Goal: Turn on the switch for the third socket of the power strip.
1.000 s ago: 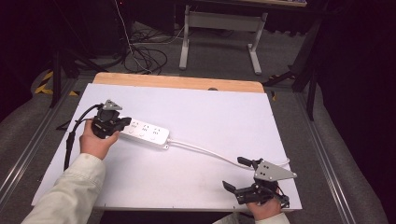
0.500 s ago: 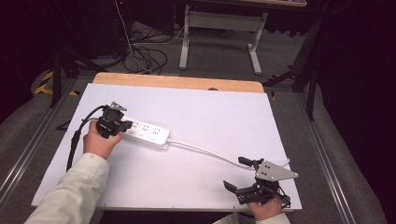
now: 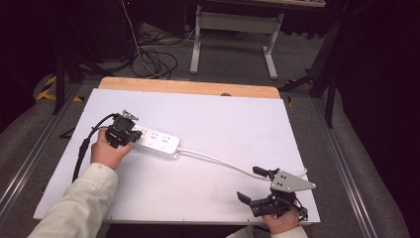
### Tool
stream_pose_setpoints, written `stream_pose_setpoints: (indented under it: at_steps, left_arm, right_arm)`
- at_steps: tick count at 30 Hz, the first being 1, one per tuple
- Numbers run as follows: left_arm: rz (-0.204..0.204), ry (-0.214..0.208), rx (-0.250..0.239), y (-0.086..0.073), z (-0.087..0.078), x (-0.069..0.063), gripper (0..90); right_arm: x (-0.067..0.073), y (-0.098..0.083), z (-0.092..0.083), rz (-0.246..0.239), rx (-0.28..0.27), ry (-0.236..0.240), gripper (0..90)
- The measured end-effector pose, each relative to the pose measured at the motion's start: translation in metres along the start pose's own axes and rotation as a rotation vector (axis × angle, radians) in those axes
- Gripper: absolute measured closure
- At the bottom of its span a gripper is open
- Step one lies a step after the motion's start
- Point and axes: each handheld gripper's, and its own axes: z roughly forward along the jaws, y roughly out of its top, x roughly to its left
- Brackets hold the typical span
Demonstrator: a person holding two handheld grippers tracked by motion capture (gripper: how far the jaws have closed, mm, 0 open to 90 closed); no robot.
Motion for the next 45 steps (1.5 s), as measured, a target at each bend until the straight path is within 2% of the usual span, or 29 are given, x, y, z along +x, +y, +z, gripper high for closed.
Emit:
stream_pose_setpoints:
  at_steps: [6,9,12,15,20,34,40,45]
  left_arm:
    - [-0.008,0.007,0.002,0.0002,0.0025,0.0001,89.6]
    - [-0.018,-0.008,0.004,0.0,0.0028,0.0009,89.6]
    - [-0.016,-0.01,0.005,-0.0001,0.0028,0.0013,89.7]
    - [0.0,0.005,0.004,0.0,0.0029,0.0006,89.8]
    - [-0.014,-0.01,0.007,0.0,0.0032,0.0016,89.8]
    - [-0.021,-0.009,0.015,-0.0002,0.0035,0.0011,89.9]
    - [0.005,0.023,0.017,-0.0003,0.0037,-0.0033,90.0]
    - [0.001,0.026,0.017,-0.0006,0.0041,-0.0035,90.0]
  right_arm:
    - [-0.0003,-0.0001,0.0,0.0,0.0,0.002,6.1]
    - [-0.0005,-0.0002,-0.0001,0.001,-0.002,0.003,6.1]
    - [-0.0002,-0.0002,0.0,0.001,0.0,0.003,6.0]
    - [-0.0002,-0.0002,-0.0001,0.001,0.0,0.003,6.1]
    - [-0.0001,-0.0002,-0.0002,0.001,-0.001,0.004,6.1]
    - [0.0001,-0.0003,-0.0014,-0.001,-0.001,0.001,6.1]
    - [0.0004,-0.0003,-0.0012,0.001,0.0,0.002,6.0]
    - [0.0005,-0.0004,-0.001,-0.001,0.003,0.002,6.1]
